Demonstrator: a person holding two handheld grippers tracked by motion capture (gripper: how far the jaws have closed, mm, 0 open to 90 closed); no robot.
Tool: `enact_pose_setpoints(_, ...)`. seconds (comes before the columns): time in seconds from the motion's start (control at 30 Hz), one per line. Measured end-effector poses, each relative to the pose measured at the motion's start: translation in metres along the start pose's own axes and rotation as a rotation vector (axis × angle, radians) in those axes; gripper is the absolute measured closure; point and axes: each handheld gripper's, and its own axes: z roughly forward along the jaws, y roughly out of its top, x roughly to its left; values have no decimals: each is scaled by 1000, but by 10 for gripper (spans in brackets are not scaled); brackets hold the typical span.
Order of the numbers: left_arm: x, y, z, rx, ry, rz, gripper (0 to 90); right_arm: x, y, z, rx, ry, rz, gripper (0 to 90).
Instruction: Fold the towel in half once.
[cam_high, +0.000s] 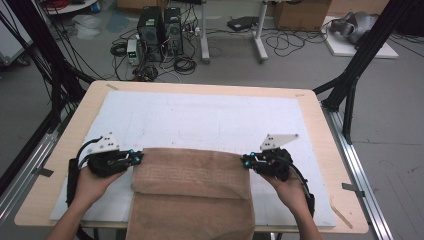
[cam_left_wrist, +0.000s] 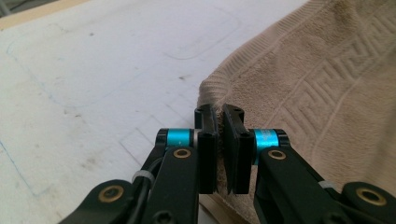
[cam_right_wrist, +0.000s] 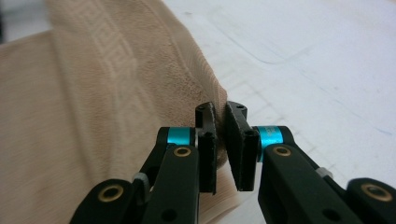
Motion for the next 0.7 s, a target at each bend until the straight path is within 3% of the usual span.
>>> enact_pose_setpoints(0.1,-27,-11,-23,-20,-22,42,844,29,-6,-22,-28,34,-39,831)
enact_pose_setpoints(0.2,-55,-26,-49,-42,-75,60,826,62,-19,-41,-57,101,-73,806)
enact_pose_setpoints(0.23,-61,-30,-56,-54,-76,55,771,71,-24,-45,-57,118,-92,740)
enact_pose_setpoints(0.3,-66,-33,-67,-59,-79,51,660,82,-31,-53,-108,156,-116,697)
enact_pose_setpoints(0.4,-62,-31,-68,-41,-61,61,626,79,-30,-55,-124,123,-111,685)
enact_pose_setpoints(0.6,-53,-23,-53,-87,-65,60,597,50,-24,-27,-57,105,-63,649)
enact_pose_setpoints(0.7,-52,-17,-57,-108,-66,62,593,38,-23,-15,-42,100,-45,623)
